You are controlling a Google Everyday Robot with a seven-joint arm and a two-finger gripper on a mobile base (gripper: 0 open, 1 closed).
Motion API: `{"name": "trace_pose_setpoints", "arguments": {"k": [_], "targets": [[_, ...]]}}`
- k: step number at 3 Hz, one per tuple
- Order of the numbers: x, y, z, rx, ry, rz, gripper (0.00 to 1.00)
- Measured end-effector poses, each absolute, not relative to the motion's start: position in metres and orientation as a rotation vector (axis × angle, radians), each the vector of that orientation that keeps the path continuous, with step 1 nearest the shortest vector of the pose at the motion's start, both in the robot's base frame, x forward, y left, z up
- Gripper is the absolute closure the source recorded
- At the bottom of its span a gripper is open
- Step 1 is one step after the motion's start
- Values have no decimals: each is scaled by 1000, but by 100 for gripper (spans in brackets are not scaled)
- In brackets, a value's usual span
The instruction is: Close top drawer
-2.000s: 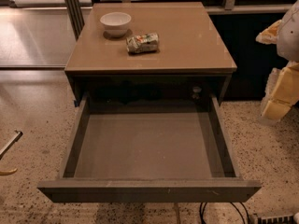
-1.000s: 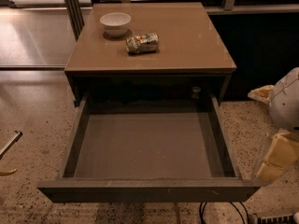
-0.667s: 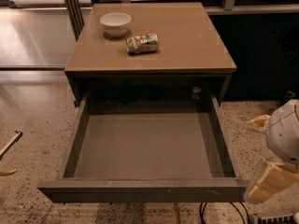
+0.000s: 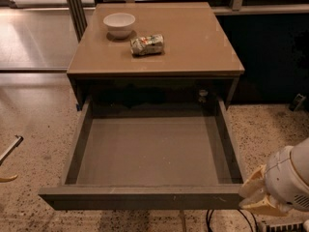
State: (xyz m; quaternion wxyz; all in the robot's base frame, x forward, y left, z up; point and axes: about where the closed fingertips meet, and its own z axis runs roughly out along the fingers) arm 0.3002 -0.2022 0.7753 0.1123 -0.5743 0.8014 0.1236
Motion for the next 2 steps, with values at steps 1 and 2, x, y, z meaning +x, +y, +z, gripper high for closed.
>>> {"name": "trace_pose_setpoints", "arguments": {"k": [1, 2], "targets": [[292, -204, 733, -1677, 2379, 414, 88], [292, -207, 702, -1670, 2397, 430, 100]]}}
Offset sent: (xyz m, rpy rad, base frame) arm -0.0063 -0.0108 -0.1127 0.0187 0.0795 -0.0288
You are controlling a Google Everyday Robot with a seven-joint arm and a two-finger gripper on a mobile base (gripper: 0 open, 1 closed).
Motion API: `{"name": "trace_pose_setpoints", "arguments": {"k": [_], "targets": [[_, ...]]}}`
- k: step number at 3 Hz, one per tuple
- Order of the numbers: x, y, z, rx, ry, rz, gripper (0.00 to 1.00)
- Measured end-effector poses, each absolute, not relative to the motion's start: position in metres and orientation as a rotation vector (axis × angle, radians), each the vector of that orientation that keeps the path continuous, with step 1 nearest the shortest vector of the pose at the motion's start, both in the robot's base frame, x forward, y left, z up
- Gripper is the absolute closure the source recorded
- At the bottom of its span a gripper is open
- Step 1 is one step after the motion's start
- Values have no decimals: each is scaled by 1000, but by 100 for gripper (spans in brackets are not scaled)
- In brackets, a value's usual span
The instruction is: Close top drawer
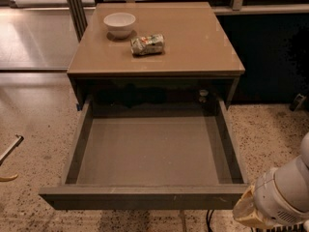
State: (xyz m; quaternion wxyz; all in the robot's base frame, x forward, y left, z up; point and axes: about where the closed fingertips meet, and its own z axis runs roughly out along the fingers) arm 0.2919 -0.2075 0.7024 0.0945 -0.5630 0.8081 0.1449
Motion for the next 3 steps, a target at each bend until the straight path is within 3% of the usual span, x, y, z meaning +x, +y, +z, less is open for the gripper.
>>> {"name": "trace_pose_setpoints", "arguments": {"k": [1, 3], "targets": [[300, -209, 680, -1675, 2403, 420, 100], [346, -197, 677, -1757, 2365, 307, 58]]}}
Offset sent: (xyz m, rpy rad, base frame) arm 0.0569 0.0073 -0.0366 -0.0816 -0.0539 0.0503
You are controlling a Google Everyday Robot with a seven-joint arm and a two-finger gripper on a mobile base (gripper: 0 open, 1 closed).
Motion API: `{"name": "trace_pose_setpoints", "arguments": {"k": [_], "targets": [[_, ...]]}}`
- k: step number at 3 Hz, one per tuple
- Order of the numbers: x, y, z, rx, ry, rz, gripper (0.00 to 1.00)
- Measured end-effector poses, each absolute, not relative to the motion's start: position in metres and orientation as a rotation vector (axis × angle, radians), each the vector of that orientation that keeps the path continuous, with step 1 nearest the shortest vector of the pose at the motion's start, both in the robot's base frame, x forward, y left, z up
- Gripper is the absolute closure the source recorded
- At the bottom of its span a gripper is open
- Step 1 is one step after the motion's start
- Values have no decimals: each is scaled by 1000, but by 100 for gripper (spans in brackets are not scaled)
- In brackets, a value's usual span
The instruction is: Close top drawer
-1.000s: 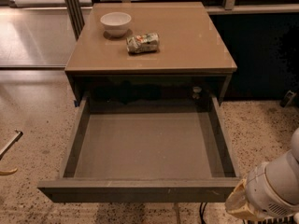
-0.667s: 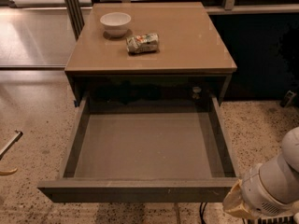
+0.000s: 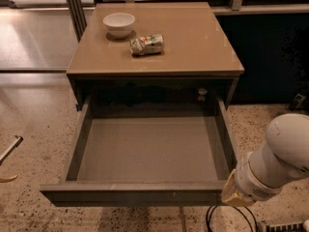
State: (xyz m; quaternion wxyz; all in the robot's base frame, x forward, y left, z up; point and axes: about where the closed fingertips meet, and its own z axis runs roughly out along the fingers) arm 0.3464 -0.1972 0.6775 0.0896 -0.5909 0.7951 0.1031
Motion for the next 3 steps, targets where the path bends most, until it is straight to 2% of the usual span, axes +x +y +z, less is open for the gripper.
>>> {"name": "trace_pose_setpoints", "arguments": {"k": [1, 2, 3], "targets": [[346, -197, 677, -1757, 2365, 307, 35], [373, -186, 677, -1787, 2336, 288, 12], [379, -182, 676, -1796, 2323, 286, 0]]}}
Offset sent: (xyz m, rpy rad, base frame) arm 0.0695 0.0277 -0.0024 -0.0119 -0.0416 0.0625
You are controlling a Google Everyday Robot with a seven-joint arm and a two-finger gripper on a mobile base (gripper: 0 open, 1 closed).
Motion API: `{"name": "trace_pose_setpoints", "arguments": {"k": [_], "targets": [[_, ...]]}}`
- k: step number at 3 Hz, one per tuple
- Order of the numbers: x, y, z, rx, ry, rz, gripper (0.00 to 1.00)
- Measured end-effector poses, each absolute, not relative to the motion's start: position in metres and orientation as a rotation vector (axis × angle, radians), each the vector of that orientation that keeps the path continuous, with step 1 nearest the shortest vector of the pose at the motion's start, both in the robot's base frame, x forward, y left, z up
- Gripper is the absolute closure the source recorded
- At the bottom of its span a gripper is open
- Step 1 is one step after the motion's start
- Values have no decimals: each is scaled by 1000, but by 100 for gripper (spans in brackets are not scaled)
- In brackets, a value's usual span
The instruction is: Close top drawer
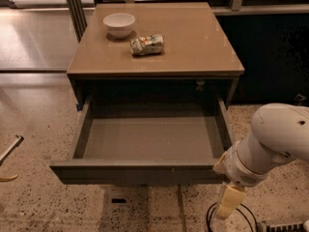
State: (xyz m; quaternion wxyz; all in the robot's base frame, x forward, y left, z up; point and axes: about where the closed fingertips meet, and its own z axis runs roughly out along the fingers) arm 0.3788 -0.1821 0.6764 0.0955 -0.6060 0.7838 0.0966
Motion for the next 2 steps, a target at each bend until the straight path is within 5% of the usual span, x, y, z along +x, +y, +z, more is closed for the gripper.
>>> {"name": "trace_pose_setpoints", "arguments": {"k": [2], "targets": [[443, -165, 672, -1823, 2262, 286, 0]]}}
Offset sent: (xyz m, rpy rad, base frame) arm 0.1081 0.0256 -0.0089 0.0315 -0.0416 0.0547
